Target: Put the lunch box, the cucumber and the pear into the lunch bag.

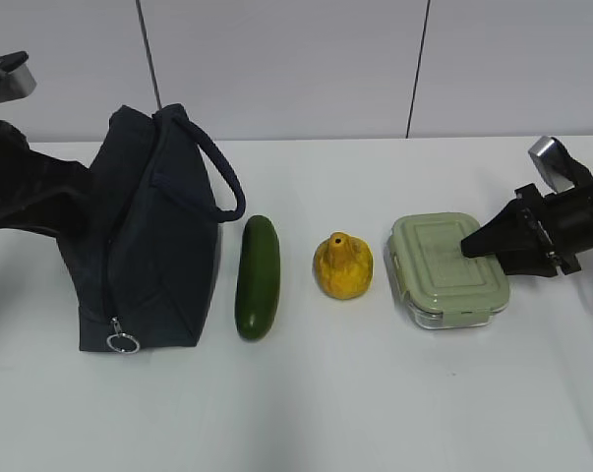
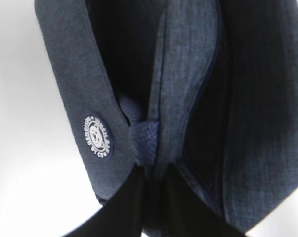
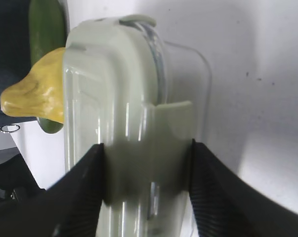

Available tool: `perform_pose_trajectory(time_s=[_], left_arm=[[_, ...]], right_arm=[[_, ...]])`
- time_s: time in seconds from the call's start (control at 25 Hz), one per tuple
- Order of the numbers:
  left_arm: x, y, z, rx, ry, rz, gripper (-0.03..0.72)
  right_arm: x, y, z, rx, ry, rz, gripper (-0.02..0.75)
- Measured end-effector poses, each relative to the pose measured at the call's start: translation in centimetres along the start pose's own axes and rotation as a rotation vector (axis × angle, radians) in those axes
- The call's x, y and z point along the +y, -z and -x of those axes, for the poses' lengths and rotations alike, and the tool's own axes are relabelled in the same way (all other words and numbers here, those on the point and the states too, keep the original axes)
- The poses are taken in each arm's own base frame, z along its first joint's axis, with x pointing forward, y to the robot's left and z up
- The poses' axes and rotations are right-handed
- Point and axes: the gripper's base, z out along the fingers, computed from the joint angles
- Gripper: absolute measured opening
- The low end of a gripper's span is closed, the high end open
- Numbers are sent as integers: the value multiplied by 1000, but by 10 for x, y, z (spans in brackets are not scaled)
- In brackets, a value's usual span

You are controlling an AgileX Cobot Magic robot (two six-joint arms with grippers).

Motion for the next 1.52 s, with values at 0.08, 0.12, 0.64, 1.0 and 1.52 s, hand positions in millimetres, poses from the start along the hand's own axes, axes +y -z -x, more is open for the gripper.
perform_pose_trajectory(time_s=[0.08, 0.12, 0.64, 1.0, 1.52], left_arm=[[-1, 2, 1, -15, 5, -5, 11], [-2, 4, 1, -27, 4, -6, 11], [-15, 25, 4, -126, -24, -22, 3], [-18, 25, 5, -140, -17, -60, 3], [-19, 25, 5, -133, -15, -69, 3]], right_arm=[[1, 0, 0, -1, 2, 0, 389], [1, 1, 1, -4, 3, -3, 389], [10, 10, 4, -27, 20, -51, 389], [39, 31, 10, -79, 87, -71, 389], [100, 42, 12, -112, 190, -60, 388]])
